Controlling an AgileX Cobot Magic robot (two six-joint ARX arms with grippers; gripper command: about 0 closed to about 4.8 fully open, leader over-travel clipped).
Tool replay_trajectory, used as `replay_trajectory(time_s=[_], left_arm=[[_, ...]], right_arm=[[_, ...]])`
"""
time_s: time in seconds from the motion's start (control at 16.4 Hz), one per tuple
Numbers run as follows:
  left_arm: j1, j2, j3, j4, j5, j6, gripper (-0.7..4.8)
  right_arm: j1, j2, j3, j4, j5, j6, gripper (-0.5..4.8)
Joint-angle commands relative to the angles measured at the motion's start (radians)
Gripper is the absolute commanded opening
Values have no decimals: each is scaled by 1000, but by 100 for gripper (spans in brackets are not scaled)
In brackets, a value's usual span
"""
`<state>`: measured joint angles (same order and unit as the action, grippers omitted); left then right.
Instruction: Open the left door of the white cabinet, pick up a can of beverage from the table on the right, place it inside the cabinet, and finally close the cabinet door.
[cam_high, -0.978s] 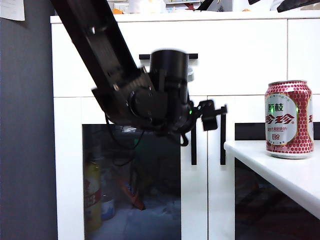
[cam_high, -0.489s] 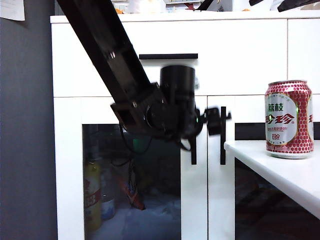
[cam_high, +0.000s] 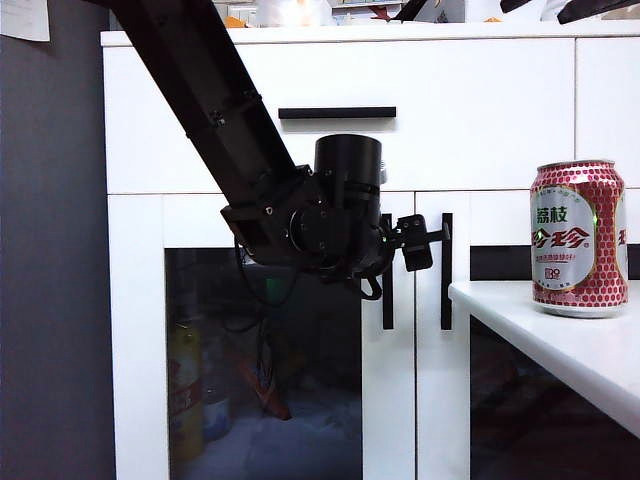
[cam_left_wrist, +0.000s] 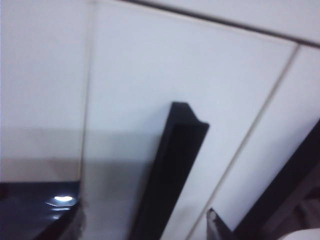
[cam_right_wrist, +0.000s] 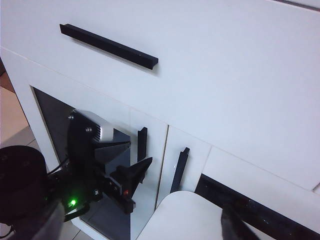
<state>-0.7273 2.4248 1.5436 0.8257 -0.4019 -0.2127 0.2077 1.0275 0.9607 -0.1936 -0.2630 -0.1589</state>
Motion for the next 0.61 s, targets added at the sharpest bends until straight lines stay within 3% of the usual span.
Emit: replay_trajectory(time_s=[0.06, 0.18, 0.61], left_arm=[[3, -2, 4, 10, 16, -103, 319], [2, -2, 10, 20, 69, -101, 319], [0, -2, 22, 14, 61, -97, 316]], right_arm=[[1, -4, 3, 12, -1, -7, 399], [-12, -4, 3, 11, -1, -10, 399], [-32, -4, 3, 11, -1, -10, 399]])
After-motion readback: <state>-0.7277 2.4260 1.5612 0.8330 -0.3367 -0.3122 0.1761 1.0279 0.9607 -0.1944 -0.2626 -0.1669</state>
